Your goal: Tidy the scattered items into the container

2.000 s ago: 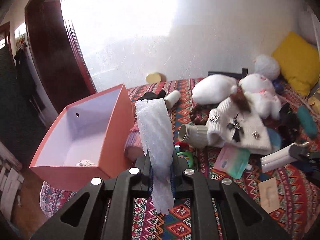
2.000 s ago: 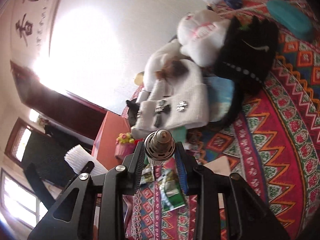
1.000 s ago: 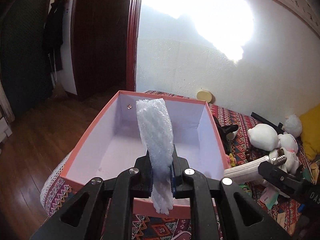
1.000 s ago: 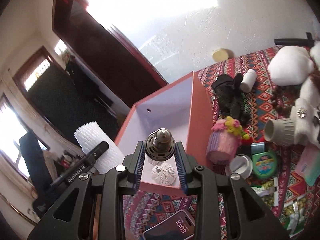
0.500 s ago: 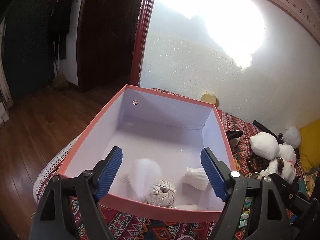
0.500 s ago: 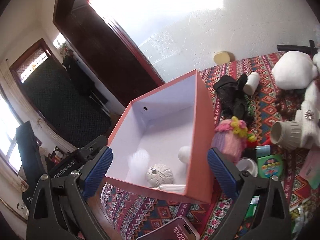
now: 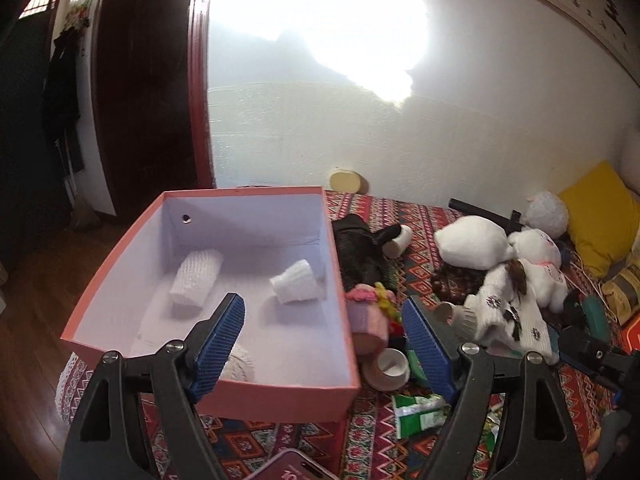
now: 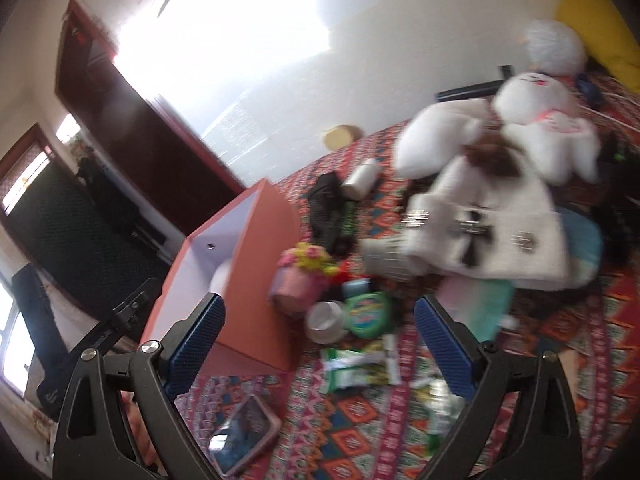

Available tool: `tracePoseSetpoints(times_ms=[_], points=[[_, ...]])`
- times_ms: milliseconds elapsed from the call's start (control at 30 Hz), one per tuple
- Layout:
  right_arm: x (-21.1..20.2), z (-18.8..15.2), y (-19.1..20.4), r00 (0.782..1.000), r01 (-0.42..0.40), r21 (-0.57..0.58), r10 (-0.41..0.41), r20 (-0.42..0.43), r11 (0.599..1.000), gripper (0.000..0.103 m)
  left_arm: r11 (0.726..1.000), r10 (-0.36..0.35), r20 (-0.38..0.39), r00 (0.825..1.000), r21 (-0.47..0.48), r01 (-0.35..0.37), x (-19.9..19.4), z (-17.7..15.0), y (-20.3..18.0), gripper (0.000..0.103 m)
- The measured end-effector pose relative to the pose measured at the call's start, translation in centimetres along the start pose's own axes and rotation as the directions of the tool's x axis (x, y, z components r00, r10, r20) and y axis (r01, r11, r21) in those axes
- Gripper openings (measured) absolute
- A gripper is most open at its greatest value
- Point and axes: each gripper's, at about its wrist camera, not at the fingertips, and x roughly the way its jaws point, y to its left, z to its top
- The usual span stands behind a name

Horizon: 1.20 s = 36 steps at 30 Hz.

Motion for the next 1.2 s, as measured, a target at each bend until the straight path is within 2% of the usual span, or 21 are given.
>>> tracePoseSetpoints(times_ms=[100,200,267,300,367,400,500,567,633,733,833,933,1000,1033,1067,1133,1200], points=[[-1.9,-0.6,-3.7,0.998,0.055,0.043,-0.055,0.006,0.998,0.096,0.998,-0.05,-0.041,0.998,0.022,0.051,0.3,-1.8,-4.3,0.081],[-3.3,-1.8,-7.1,0.99,0.141,0.073,-0.141,-0.007,0.987,0.096,0.991,-0.108,-0.162,0.981,0.066,0.12,2.1,-4.5,-9.0,0.081],[-3.4,-2.9,-9.4,0.976,0.211,0.092,-0.205,-0.076,0.973,0.096,0.981,-0.129,-0.269,0.955,0.109,0.163,3.8,-6.7,-12.0,0.081],[-3.3,-3.6,-10.7,0.965,0.247,0.113,-0.233,-0.122,0.962,0.096,0.974,-0.137,-0.326,0.935,0.127,0.187,4.7,-7.9,-13.2,0.081],[-3.4,-4.8,-12.7,0.962,0.251,0.182,-0.224,-0.155,0.951,0.096,0.962,-0.142,-0.415,0.898,0.157,0.225,6.1,-9.9,-15.2,0.081],[-3.6,-5.3,-13.8,0.963,0.246,0.229,-0.209,-0.171,0.942,0.096,0.958,-0.125,-0.442,0.888,0.178,0.223,6.6,-10.8,-15.8,0.081],[-3.6,-6.0,-15.4,0.96,0.246,0.273,-0.194,-0.204,0.93,0.084,0.958,-0.073,-0.47,0.88,0.213,0.193,7.6,-12.2,-15.9,0.081],[-3.1,-6.1,-16.0,0.959,0.222,0.288,-0.156,-0.235,0.932,0.069,0.962,-0.08,-0.481,0.873,0.193,0.194,7.9,-12.0,-15.3,0.081],[-2.5,-6.5,-16.9,0.959,0.201,0.334,-0.116,-0.259,0.921,0.068,0.961,-0.091,-0.483,0.871,0.188,0.205,8.2,-11.6,-14.7,0.081],[-2.2,-6.9,-18.2,0.964,0.171,0.406,-0.068,-0.256,0.898,0.068,0.946,-0.079,-0.507,0.858,0.233,0.225,8.9,-11.4,-13.9,0.081],[-2.3,-7.0,-19.2,0.971,0.133,0.46,-0.022,-0.239,0.878,0.068,0.937,-0.018,-0.495,0.869,0.294,0.187,9.7,-11.4,-12.9,0.081],[-2.7,-7.0,-20.1,0.978,0.092,0.516,0.02,-0.208,0.852,0.067,0.932,-0.019,-0.502,0.864,0.305,0.197,10.4,-11.4,-12.2,0.081],[-3.4,-7.0,-19.8,0.985,0.073,0.535,0.022,-0.169,0.841,0.067,0.924,-0.015,-0.497,0.868,0.325,0.202,10.5,-11.5,-12.1,0.081],[-3.8,-6.6,-19.0,0.989,0.058,0.514,0.021,-0.146,0.856,0.067,0.92,-0.017,-0.49,0.872,0.335,0.206,10.5,-11.6,-12.1,0.081],[-4.0,-5.9,-17.5,0.992,0.034,0.45,0.026,-0.126,0.892,0.067,0.914,-0.023,-0.487,0.873,0.343,0.216,10.5,-11.8,-12.2,0.081],[-3.5,-4.7,-13.9,0.991,0.016,0.277,0.023,-0.134,0.961,0.067,0.903,-0.036,-0.491,0.87,0.357,0.239,10.7,-12.2,-12.6,0.081],[-2.0,-4.6,-9.7,0.984,0.049,0.056,-0.039,-0.173,0.997,0.067,0.9,-0.063,-0.502,0.862,0.344,0.267,11.0,-12.5,-12.7,0.081]])
